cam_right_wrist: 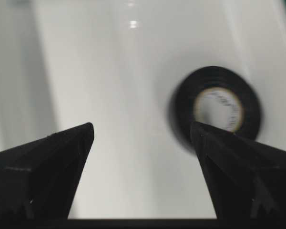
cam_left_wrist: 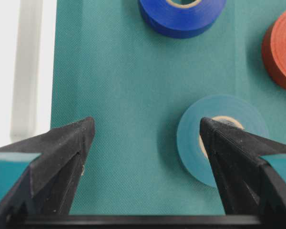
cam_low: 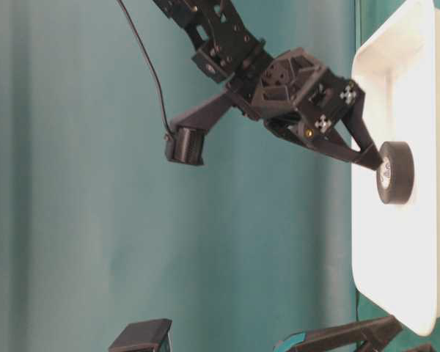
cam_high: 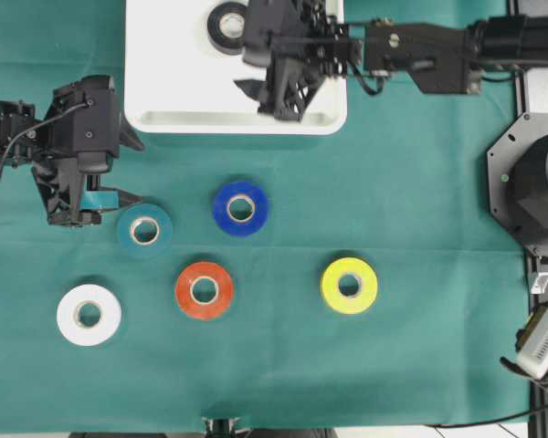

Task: Put the tape alternately from left to right into the white case.
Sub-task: 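Raise the right gripper and withdraw it from the tray, then lower the left gripper onto the teal tape roll and grip its core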

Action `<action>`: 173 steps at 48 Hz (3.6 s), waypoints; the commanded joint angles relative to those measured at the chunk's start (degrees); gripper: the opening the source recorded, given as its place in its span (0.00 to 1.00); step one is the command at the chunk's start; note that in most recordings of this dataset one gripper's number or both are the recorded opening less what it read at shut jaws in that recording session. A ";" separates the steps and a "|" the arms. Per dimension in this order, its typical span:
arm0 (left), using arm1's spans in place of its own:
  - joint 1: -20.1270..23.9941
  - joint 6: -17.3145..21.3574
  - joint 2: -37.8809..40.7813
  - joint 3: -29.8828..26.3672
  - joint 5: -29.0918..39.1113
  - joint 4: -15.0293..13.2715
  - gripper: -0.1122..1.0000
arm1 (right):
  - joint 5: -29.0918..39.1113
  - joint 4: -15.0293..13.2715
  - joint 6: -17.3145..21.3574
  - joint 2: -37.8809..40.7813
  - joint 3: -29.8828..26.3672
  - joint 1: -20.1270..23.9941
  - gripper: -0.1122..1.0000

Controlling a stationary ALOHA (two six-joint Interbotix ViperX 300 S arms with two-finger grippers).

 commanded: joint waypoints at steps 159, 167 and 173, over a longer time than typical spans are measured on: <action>-4.66 0.00 12.92 -3.25 -3.34 -0.18 0.93 | -2.72 0.00 0.26 -11.16 11.87 15.56 0.88; -4.66 0.00 13.62 -3.34 -3.43 -0.18 0.93 | -2.72 0.00 0.18 -10.81 11.69 15.64 0.88; -4.66 0.00 13.80 -3.34 -3.43 -0.18 0.93 | -2.81 0.00 0.26 -10.72 11.60 15.56 0.88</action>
